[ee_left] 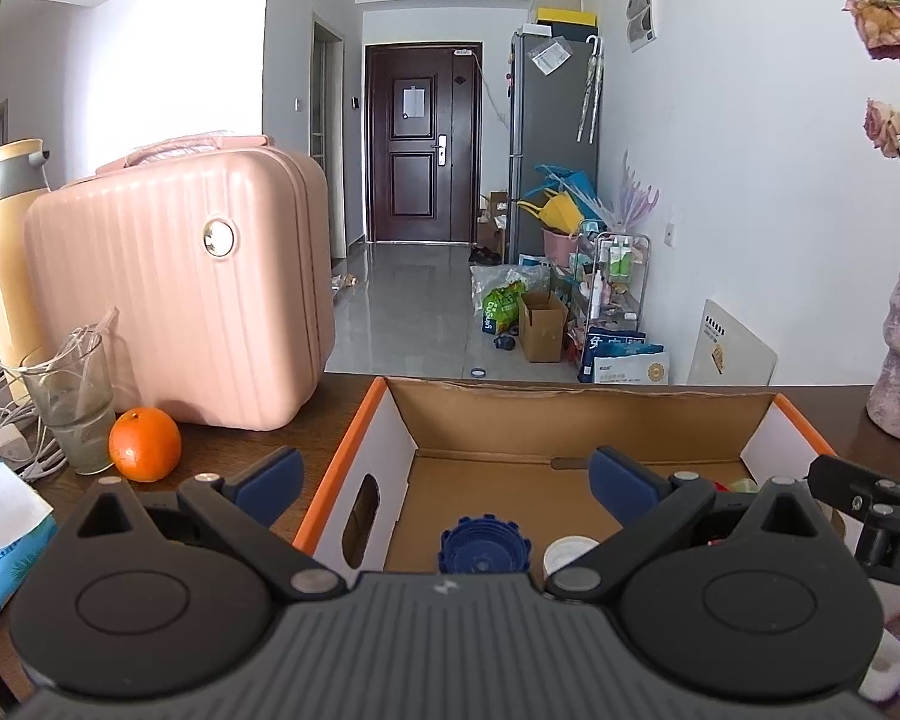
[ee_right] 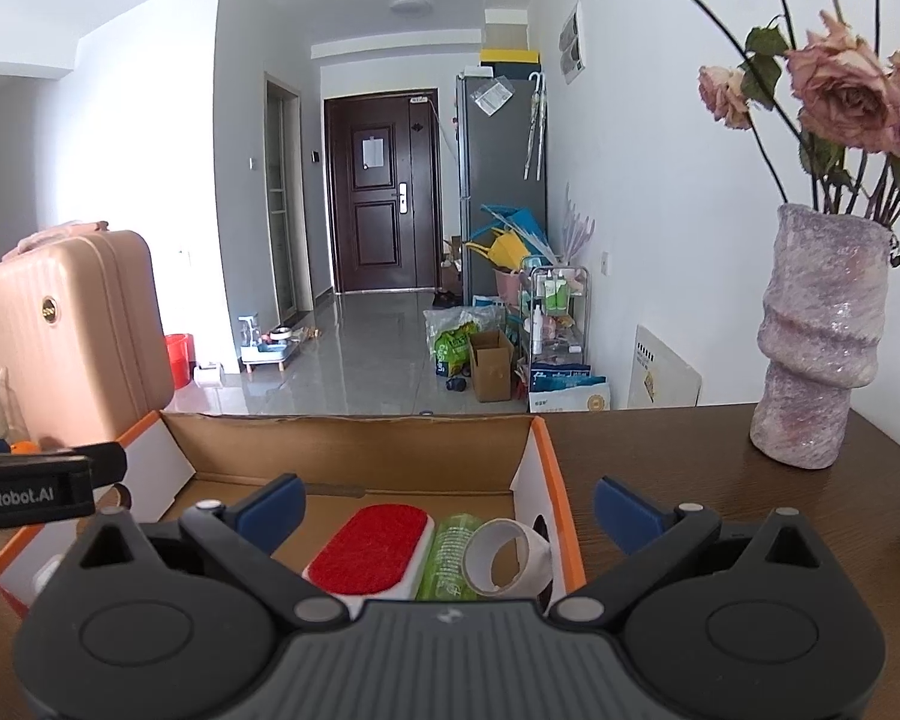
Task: Organize rigid objects
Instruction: 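Raise both open tools out of the box and move back over the table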
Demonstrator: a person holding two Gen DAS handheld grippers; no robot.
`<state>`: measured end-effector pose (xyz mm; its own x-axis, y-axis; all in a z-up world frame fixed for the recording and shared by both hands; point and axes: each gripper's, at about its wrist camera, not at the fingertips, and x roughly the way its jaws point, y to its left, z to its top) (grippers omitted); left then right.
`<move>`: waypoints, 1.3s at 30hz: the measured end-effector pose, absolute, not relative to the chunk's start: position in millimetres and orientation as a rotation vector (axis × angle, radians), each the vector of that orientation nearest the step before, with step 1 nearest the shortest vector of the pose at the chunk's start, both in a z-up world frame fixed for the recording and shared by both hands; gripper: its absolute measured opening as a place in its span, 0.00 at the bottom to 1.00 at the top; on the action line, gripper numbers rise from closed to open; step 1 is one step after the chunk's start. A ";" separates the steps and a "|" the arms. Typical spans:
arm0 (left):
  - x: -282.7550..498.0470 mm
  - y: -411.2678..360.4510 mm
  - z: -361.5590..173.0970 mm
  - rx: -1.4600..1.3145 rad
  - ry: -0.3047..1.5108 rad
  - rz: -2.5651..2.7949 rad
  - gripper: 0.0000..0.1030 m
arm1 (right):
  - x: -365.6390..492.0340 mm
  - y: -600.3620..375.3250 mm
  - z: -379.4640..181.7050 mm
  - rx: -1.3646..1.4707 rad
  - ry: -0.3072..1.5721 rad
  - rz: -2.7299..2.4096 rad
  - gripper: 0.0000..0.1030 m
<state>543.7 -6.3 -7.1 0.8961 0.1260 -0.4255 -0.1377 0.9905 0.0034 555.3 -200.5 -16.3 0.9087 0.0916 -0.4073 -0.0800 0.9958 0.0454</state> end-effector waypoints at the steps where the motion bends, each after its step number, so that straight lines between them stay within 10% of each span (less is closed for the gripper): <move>1: 540.1 -7.0 -6.6 -0.026 0.437 0.133 1.00 | 552.6 -201.2 -15.3 0.029 0.418 0.088 1.00; 39: 405.1 -13.2 -23.1 -0.007 0.540 0.025 1.00 | 409.5 -224.9 -15.7 0.050 0.388 0.073 1.00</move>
<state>405.1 -13.2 -23.1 0.8573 0.0223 -0.5144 -0.0262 0.9997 -0.0003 409.5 -224.9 -15.7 0.9231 0.0807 -0.3761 -0.0617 0.9961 0.0624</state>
